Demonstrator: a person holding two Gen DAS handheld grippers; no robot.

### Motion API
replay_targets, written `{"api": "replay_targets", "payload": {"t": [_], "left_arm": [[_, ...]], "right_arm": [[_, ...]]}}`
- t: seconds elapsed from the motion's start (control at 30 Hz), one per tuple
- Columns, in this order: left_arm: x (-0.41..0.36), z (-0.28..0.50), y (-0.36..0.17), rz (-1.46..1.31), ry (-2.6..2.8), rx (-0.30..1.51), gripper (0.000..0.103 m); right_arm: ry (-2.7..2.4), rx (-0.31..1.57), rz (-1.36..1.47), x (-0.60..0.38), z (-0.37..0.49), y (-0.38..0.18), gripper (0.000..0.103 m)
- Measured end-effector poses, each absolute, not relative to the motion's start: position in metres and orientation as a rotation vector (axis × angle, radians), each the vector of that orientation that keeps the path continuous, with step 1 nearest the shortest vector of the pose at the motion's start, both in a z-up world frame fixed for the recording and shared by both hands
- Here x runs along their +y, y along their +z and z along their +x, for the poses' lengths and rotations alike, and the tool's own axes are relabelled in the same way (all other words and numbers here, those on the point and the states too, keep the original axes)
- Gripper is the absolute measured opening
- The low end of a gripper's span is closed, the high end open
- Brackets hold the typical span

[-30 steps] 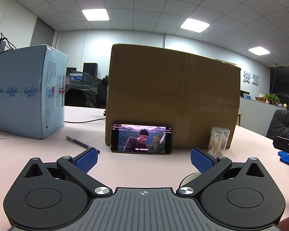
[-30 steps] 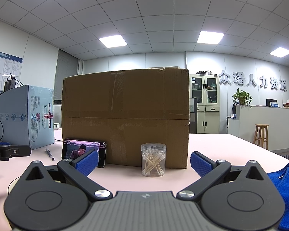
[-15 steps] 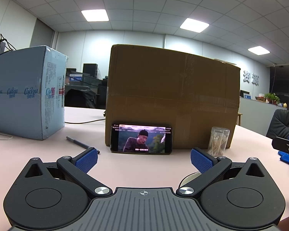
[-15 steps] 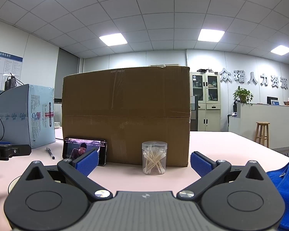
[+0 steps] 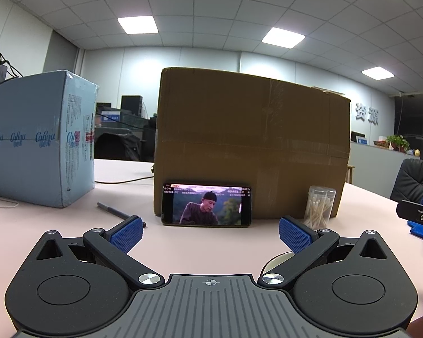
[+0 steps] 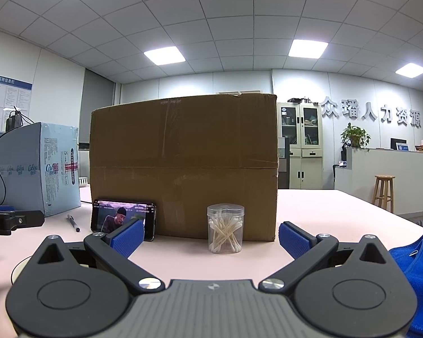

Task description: Clean bowl

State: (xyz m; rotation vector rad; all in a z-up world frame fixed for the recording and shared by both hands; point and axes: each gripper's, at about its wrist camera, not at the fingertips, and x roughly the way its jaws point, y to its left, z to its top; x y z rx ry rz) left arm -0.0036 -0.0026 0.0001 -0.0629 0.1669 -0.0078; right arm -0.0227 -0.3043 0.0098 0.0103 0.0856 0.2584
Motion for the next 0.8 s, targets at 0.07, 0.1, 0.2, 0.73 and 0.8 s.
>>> {"api": "replay_targets", "payload": {"t": [0.07, 0.1, 0.2, 0.73, 0.8], "left_arm": [[-0.0027, -0.0036, 0.0002, -0.062, -0.008, 0.166, 0.103], [-0.0027, -0.0037, 0.0003, -0.062, -0.008, 0.165, 0.103], [-0.0019, -0.0033, 0.0003, -0.064, -0.008, 0.166, 0.103], [-0.0019, -0.0042, 0.0009, -0.054, -0.009, 0.161, 0.103], [-0.0025, -0.0045, 0.001, -0.052, -0.008, 0.159, 0.103]], "right_arm": [[0.257, 0.089, 0.01, -0.3042, -0.0225, 0.0098, 0.103], [0.257, 0.09, 0.01, -0.3041, -0.022, 0.0098, 0.103], [0.255, 0.089, 0.007, -0.3042, -0.0238, 0.0099, 0.103], [0.259, 0.1, 0.007, -0.3042, -0.0183, 0.0098, 0.103], [0.262, 0.102, 0.008, -0.3045, -0.0181, 0.0097, 0.103]]}}
